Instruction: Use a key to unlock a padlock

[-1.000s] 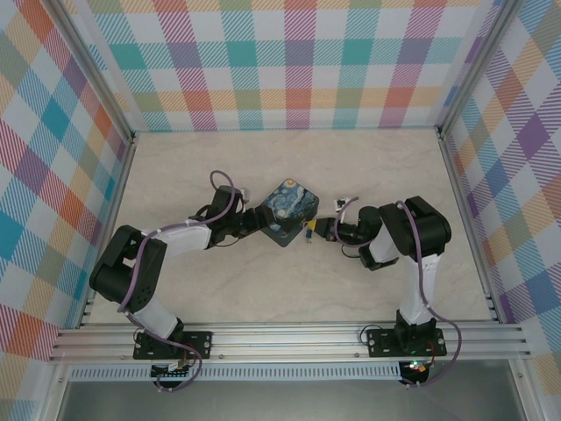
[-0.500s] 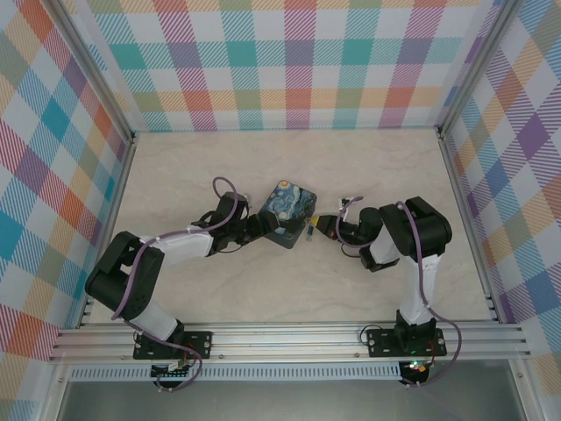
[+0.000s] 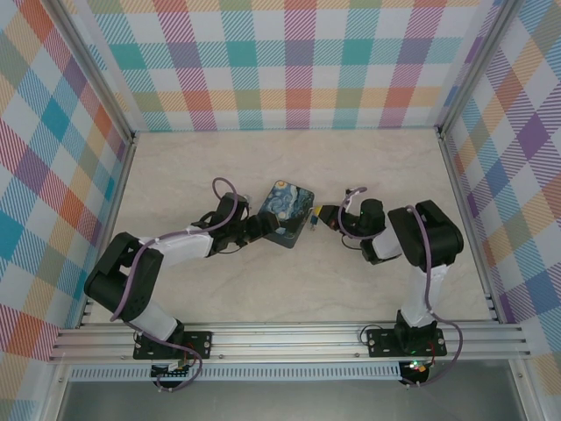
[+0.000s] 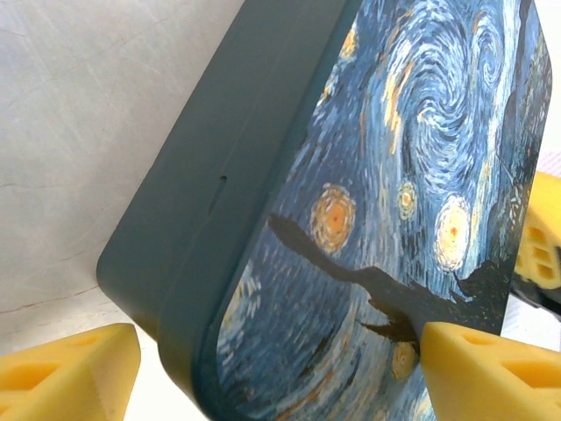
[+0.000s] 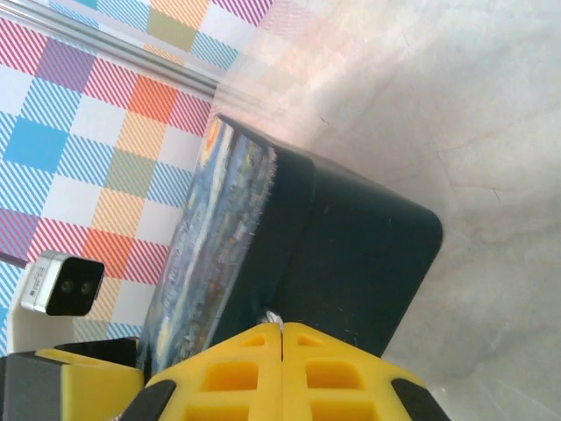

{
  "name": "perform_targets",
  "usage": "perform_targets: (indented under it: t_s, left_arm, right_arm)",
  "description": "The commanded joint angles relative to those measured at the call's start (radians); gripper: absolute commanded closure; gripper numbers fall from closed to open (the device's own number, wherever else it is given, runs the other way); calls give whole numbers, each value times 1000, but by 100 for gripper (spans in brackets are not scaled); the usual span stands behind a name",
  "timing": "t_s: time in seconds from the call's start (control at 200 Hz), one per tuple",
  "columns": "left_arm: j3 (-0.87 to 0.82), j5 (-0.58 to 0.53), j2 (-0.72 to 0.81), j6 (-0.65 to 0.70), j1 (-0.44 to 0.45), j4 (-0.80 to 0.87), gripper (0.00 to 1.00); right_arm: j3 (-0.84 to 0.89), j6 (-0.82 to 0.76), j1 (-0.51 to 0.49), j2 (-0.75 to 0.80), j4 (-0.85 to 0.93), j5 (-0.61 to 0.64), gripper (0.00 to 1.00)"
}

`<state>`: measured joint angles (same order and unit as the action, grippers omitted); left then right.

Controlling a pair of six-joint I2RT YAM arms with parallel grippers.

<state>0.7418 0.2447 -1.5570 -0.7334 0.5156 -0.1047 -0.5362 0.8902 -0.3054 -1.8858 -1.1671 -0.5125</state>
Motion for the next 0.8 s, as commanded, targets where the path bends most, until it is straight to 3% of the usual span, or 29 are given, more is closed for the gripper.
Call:
perform_targets:
  t_s: [0.0, 0.24, 0.51, 0.645, 0.795]
  left_arm:
    - [-10, -33, 15, 45, -38, 105, 17]
    - [39, -14, -14, 108, -132, 119, 15]
    - [150, 59, -103, 184, -224, 135, 9]
    - [168, 53, -61, 218, -250, 150, 4]
    - [147, 45, 24, 243, -267, 156, 0]
  right_arm:
    - [21, -103, 11, 105, 116, 14, 100]
    - [54, -257, 12, 365, 526, 9, 100]
    - [14, -417, -37, 622, 1115, 0, 100]
    - [33, -404, -82, 669, 1219, 15, 100]
    - [62, -367, -122, 646, 1220, 44, 100]
